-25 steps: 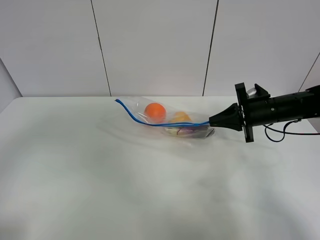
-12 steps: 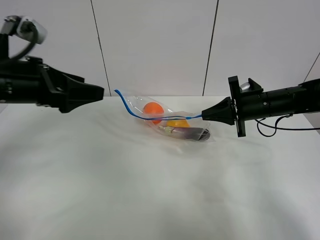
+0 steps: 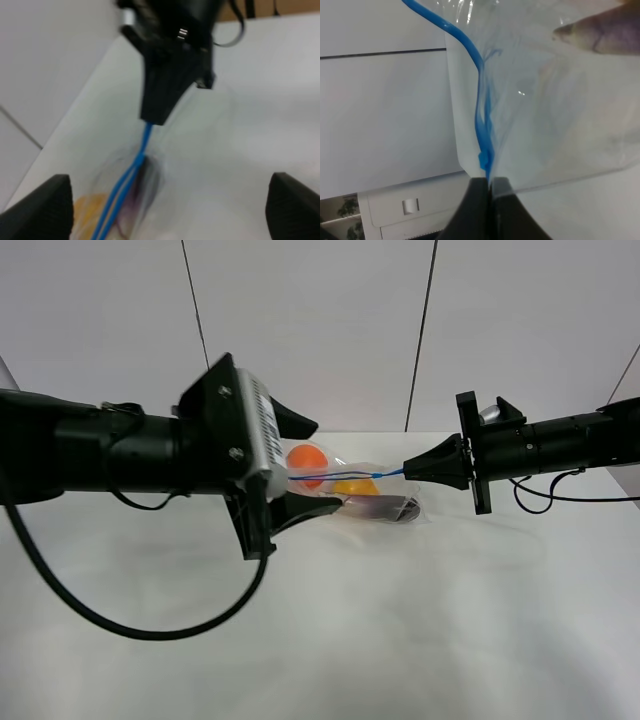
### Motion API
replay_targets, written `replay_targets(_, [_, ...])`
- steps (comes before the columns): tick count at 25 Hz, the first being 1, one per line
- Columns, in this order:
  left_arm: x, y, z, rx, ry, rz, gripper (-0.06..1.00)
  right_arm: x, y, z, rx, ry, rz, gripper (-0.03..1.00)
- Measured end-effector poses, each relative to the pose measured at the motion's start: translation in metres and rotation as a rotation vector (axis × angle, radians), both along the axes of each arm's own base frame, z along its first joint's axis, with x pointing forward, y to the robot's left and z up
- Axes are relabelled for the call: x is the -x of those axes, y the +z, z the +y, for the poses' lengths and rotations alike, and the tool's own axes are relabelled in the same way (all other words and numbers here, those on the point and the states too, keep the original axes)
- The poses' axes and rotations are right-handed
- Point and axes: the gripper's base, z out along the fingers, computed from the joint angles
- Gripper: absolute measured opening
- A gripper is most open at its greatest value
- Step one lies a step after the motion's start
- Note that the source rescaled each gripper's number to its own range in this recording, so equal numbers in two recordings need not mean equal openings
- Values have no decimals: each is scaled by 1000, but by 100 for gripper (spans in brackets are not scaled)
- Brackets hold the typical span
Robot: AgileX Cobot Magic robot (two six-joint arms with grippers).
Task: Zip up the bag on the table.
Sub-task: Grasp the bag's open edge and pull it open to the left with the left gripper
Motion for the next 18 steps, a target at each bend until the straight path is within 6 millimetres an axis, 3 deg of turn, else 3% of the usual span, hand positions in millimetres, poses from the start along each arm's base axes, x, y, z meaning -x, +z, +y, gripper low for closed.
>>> replay_targets(6, [-25,-16,-38,-59,-28,-11,98,0,0,0,4,3,3,0])
replay_targets(12, [-61,-16,-54,-115,85,-70,91,0,0,0,3,1,8,0])
replay_targets(18, [-48,-25,-74,-187,105,-90,89,0,0,0,2,0,11,0])
